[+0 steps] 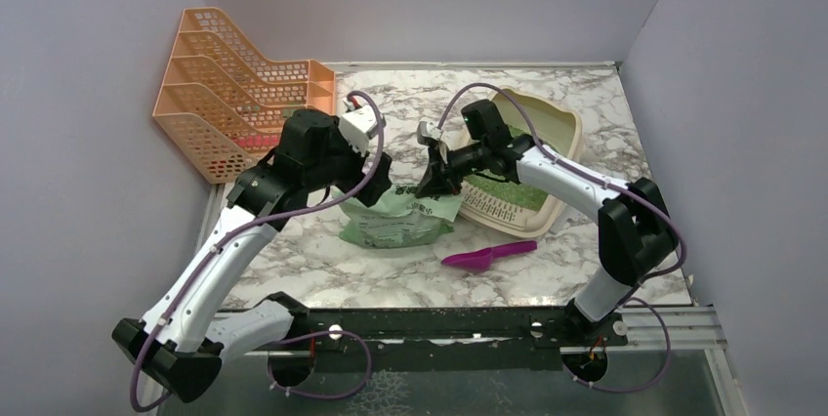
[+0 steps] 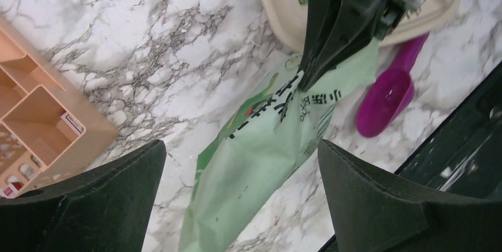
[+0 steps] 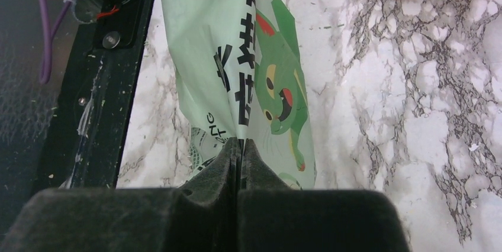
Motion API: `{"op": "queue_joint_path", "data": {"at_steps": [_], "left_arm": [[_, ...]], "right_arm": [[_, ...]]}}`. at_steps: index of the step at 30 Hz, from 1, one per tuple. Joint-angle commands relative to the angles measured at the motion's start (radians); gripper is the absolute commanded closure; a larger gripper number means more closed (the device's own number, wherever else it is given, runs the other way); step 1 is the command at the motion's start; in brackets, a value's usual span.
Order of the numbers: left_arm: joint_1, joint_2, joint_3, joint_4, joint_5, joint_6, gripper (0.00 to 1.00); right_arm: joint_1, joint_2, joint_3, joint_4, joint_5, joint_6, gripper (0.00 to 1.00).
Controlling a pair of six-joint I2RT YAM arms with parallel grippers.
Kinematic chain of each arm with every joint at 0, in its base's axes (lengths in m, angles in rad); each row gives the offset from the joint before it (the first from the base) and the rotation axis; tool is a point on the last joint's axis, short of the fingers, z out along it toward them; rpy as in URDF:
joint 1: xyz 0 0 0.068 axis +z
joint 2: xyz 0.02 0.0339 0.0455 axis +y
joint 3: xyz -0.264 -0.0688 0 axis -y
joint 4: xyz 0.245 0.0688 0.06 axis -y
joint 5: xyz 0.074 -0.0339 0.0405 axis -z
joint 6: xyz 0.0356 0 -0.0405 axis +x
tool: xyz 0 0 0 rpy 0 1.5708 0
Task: Fill the litter box with clean litter
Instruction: Adjust the cat litter bag at the center of the board.
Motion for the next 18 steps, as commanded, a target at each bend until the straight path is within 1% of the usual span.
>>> {"op": "queue_joint_path", "data": {"at_steps": [1, 5, 9, 15, 18], "left_arm": [[0.004, 0.027, 0.056, -0.092, 0.167, 0.357, 0.02], [0.007, 0.084, 0.044, -0.146, 0.341, 0.552, 0.02], [0.01, 0.163, 0.027, -0.148, 0.389, 0.614, 0.02], [0.024, 0.265, -0.021, -0.139, 0.416, 0.659, 0.01], [0.028, 0.304, -0.059, -0.125, 0.354, 0.654, 0.05]], "right_arm": [[-0.005, -0.083, -0.056, 0.109, -0.07, -0.017, 0.99], [-0.005, -0.101, -0.074, 0.132, -0.084, -0.007, 0.99], [-0.004, -0.112, -0.077, 0.139, -0.093, -0.002, 0.99], [-0.004, -0.14, -0.114, 0.196, -0.119, 0.029, 0.99], [-0.005, -0.155, -0.125, 0.194, -0.118, 0.03, 0.99]]}}
